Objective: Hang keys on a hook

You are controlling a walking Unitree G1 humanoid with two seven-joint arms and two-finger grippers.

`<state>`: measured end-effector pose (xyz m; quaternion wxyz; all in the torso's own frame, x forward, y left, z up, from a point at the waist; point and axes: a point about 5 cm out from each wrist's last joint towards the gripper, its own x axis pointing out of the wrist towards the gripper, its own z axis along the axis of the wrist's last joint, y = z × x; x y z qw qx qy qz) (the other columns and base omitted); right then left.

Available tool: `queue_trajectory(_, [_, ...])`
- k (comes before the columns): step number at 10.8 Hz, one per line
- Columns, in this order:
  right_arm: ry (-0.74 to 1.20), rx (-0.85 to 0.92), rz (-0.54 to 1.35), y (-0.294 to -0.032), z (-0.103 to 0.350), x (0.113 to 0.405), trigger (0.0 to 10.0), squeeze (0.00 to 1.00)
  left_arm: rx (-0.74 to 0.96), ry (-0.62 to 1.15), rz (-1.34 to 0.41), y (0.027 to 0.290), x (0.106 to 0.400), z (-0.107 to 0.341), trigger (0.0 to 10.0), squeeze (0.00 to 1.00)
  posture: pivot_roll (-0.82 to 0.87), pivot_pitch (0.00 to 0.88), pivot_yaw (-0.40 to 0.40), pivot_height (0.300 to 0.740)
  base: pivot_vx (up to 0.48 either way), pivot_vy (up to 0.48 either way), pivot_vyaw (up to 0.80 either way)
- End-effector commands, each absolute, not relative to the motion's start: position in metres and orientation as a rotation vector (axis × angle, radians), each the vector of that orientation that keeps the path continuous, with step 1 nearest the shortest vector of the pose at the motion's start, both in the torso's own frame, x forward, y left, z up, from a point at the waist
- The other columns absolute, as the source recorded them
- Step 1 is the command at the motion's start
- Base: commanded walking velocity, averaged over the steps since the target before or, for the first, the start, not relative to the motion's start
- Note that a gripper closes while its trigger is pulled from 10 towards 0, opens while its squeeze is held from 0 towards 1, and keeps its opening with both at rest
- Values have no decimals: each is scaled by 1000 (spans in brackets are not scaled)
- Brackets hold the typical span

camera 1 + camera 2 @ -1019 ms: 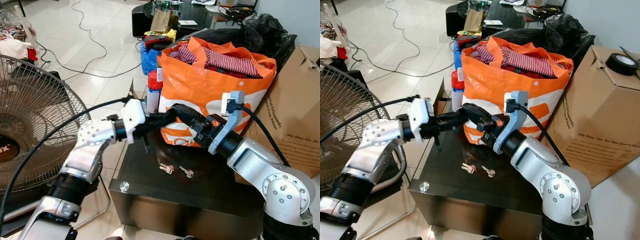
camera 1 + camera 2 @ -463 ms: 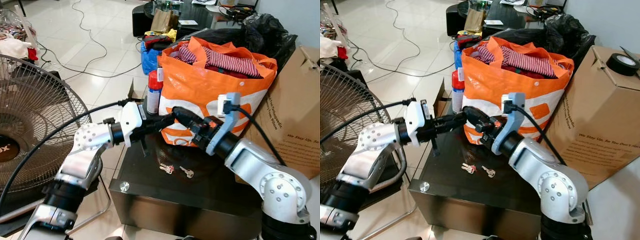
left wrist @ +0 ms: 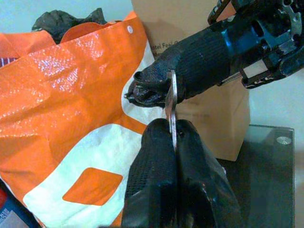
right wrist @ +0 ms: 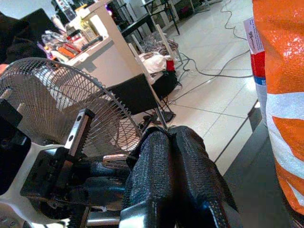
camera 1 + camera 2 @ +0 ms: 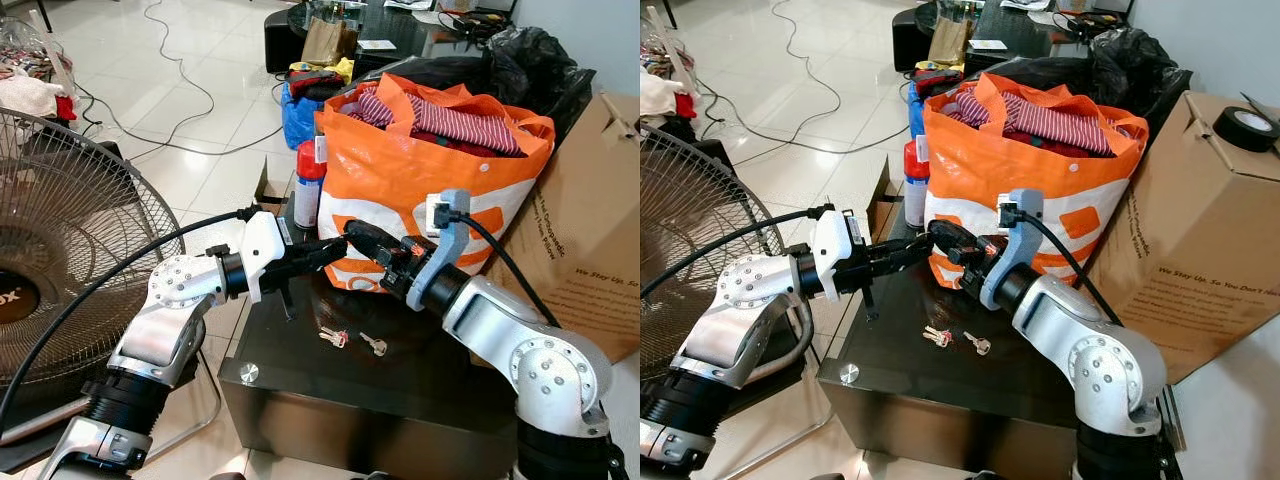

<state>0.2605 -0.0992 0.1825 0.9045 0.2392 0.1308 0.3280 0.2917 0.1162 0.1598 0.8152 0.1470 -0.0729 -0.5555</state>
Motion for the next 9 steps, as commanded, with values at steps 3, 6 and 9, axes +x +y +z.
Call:
queue_trajectory(3, [289, 420, 585, -117, 178, 265, 10000, 1000, 285, -129, -1186, 111, 290, 165, 0, 0, -6, 0, -78, 740, 0, 0, 0])
queue_trajectory(6, [319, 301, 620, -134, 174, 258, 10000, 1000, 278, -97, -1122, 114, 298, 166, 0, 0, -6, 0, -78, 740, 0, 0, 0])
queue_trajectory(9, [305, 271, 628, -145, 178, 258, 10000, 1000, 280, -73, -1117, 116, 298, 165, 0, 0, -13, 0, -72, 740, 0, 0, 0])
